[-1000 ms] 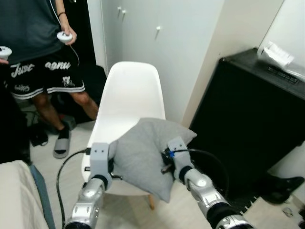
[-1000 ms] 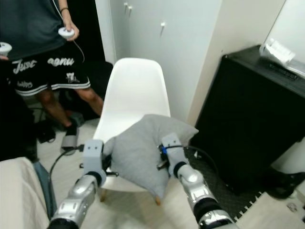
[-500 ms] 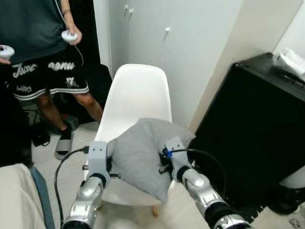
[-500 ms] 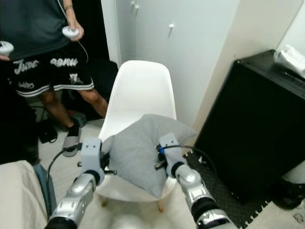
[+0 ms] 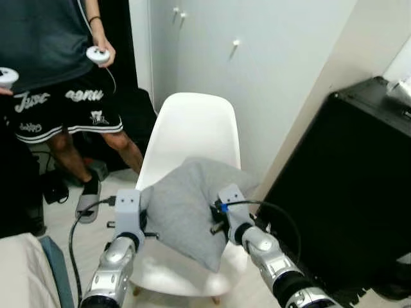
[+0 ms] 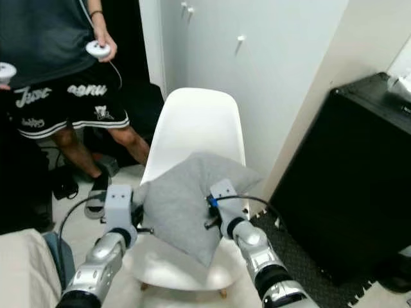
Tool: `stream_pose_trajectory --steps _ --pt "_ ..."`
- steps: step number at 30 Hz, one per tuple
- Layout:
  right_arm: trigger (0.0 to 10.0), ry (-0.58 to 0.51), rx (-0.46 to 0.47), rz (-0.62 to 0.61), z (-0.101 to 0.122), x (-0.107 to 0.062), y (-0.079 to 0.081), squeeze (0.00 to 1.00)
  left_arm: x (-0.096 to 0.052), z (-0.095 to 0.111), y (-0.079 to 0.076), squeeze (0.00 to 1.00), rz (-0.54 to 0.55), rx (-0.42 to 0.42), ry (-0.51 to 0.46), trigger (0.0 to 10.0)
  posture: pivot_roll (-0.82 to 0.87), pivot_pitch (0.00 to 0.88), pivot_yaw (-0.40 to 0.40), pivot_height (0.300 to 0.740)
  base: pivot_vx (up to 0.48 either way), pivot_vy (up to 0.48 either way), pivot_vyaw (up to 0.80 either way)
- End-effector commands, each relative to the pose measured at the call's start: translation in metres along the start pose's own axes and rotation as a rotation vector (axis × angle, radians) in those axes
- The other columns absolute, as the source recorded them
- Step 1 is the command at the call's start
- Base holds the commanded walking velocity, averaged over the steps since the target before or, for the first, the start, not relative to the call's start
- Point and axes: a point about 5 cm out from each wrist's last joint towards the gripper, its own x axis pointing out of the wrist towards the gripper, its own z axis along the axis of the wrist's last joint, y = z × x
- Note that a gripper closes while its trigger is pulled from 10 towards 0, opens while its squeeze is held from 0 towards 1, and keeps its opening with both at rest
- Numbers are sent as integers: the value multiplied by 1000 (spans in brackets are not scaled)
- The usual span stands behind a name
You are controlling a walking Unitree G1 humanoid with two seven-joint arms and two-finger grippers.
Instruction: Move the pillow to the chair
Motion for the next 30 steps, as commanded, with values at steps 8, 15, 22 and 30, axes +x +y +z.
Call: stream_pose_trajectory --steps 8,15,22,30 --pt "10000 19 -29 9 -7 -5 -2 0 1 3 2 0 23 -12 -12 10000 -16 71 -66 740 0 0 0" --pt "10000 17 -26 5 -7 -4 1 0 1 4 5 0 21 -9 -15 10000 -13 69 -55 740 0 0 0" --pt "10000 19 -20 -1 -10 -6 1 0 1 5 6 0 19 -3 -17 10000 -8 72 -58 740 0 0 0" --pt "10000 22 -24 1 -10 -6 1 0 0 5 4 0 12 -2 -20 10000 -8 71 -63 740 0 0 0"
